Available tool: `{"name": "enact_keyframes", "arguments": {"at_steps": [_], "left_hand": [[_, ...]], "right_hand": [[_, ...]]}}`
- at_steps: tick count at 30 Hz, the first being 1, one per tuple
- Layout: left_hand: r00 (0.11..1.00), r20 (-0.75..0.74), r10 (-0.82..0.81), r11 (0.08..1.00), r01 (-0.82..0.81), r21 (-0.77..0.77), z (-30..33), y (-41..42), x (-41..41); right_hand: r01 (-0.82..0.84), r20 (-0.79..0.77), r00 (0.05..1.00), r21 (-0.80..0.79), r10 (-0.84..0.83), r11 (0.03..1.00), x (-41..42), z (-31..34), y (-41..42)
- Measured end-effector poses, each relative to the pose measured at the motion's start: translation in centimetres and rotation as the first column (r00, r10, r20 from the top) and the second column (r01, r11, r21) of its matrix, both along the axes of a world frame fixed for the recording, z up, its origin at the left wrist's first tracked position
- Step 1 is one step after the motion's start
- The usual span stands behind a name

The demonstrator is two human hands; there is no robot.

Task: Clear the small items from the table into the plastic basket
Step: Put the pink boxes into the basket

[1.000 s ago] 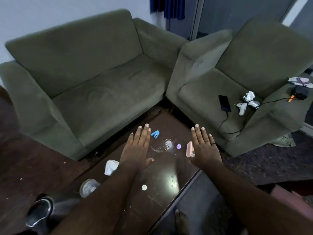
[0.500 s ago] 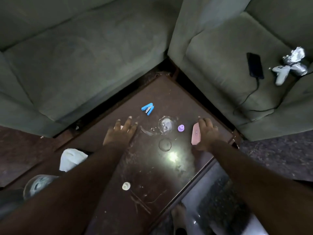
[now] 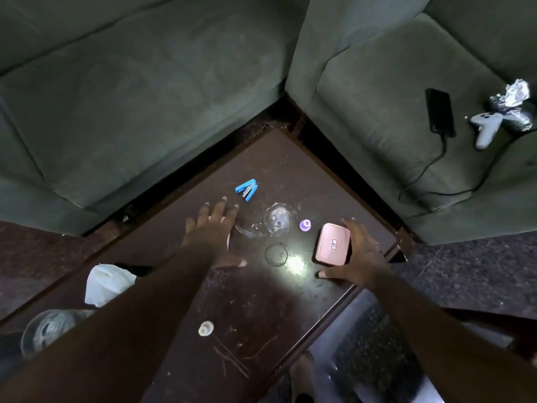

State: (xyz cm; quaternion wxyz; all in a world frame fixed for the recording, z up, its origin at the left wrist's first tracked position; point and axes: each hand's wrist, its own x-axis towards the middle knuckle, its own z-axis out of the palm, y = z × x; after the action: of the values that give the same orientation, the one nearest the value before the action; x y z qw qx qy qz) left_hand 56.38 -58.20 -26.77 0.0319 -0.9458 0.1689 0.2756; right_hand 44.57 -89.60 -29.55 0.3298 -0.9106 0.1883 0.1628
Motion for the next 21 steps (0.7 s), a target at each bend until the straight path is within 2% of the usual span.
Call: {"name": "enact_keyframes", "arguments": {"at_steps": [3, 7, 10, 13, 17, 21], "left_hand": [[0.955, -0.055, 0.291, 0.954, -0.294, -0.061, -0.4, -0.7, -1.0], [0.915, -0.071, 0.398, 0.910, -0.404, -0.092, 0.2, -1.1, -1.5], [0.892, -0.108, 0.439, 0.884, -0.450, -0.125, 3.2, -0.5, -1.5], [0.900, -0.083, 0.429, 0.878, -0.437, -0.196, 9.3, 0.8, -2.1], [0.901, -0.019, 0.433, 0.865, -0.421, -0.272, 19.8, 3.9, -4.0], [0.848, 0.074, 0.524, 0.813, -0.473, -0.340, 29.4, 8.2, -7.5]], "right_hand": [[0.141, 0.046, 0.989, -0.064, -0.138, 0.988, 0.6, 0.2, 2.0], [0.176, -0.012, 0.984, -0.125, -0.179, 0.977, 1.8, 0.4, 4.0], [0.247, -0.025, 0.967, -0.137, -0.252, 0.959, 1.9, 2.6, 4.4], [0.266, -0.007, 0.963, -0.143, -0.269, 0.953, 2.3, 7.7, 4.8], [0.231, -0.011, 0.972, -0.144, -0.235, 0.962, 4.0, 18.2, 7.6], [0.106, 0.037, 0.994, -0.039, -0.105, 0.994, 5.8, 28.8, 13.5]]}}
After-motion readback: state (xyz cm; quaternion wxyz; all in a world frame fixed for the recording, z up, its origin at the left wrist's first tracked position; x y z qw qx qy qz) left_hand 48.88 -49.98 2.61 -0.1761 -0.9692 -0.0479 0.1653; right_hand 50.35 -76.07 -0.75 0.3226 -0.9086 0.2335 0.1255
